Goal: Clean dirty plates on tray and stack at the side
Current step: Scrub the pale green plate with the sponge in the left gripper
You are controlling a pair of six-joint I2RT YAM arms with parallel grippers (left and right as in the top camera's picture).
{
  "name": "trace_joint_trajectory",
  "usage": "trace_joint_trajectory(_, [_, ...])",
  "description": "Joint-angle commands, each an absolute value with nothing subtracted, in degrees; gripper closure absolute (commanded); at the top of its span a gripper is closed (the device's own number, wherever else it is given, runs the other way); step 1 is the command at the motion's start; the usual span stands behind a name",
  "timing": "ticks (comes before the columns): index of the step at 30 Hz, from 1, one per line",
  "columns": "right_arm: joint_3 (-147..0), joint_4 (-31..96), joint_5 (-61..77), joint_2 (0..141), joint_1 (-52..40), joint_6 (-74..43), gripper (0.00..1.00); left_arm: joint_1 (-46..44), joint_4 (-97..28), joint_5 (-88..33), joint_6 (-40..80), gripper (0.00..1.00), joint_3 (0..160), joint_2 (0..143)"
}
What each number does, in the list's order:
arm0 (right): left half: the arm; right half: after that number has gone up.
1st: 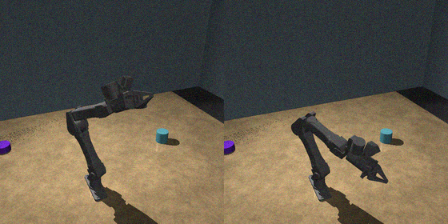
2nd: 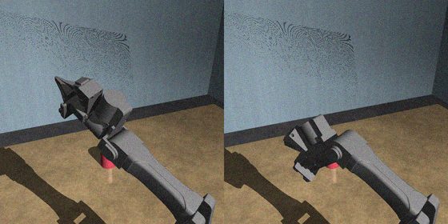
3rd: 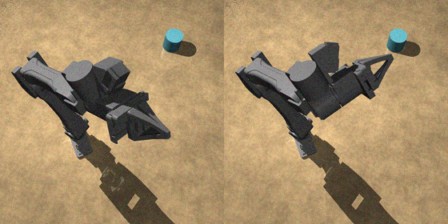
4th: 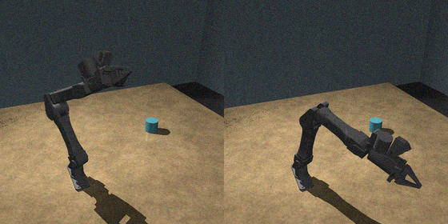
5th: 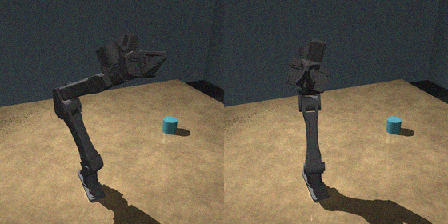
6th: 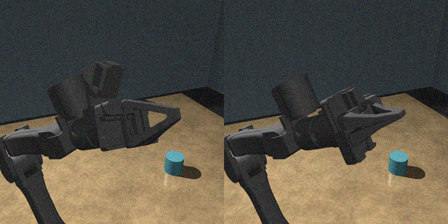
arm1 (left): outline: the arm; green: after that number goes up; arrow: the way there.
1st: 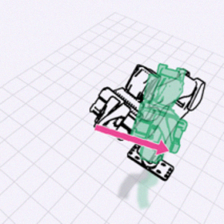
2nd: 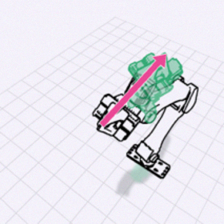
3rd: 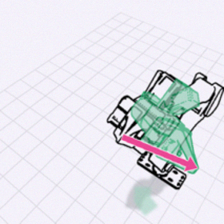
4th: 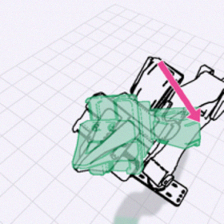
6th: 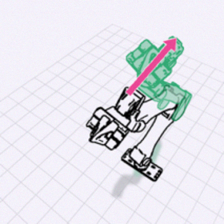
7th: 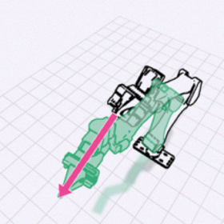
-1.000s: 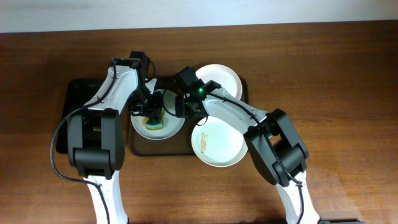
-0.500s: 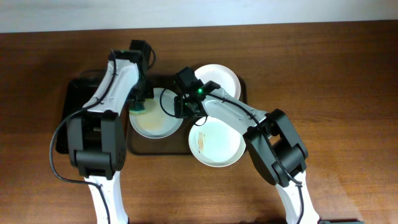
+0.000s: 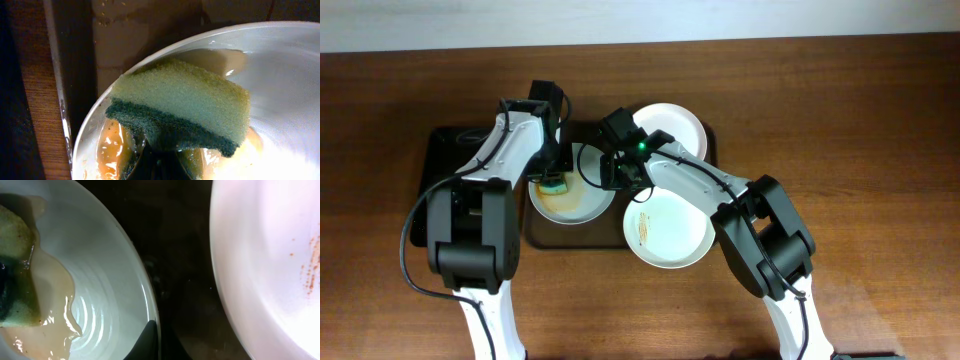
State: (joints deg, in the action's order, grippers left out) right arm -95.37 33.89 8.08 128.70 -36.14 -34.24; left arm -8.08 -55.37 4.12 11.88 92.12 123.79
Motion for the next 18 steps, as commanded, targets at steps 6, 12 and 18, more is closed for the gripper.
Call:
trace_joint_trajectory(6, [-95.46, 34.22, 9.56, 129.82, -35.92, -33.91, 0.95, -6.66, -70.81, -6.28, 6.33, 0.99, 106.94, 125.64])
trace_joint_trajectory(12, [-95.46, 33.98, 9.93, 129.82, -35.92, -33.91, 0.62, -4.49, -79.07, -6.28, 6.11, 0.99, 122.85, 125.64])
trace_joint_trajectory(18, [-95.42, 32.75, 9.93, 131.13, -36.07, -33.98, 0.73, -2.94, -78.87, -6.26, 6.11, 0.99, 122.89, 125.67])
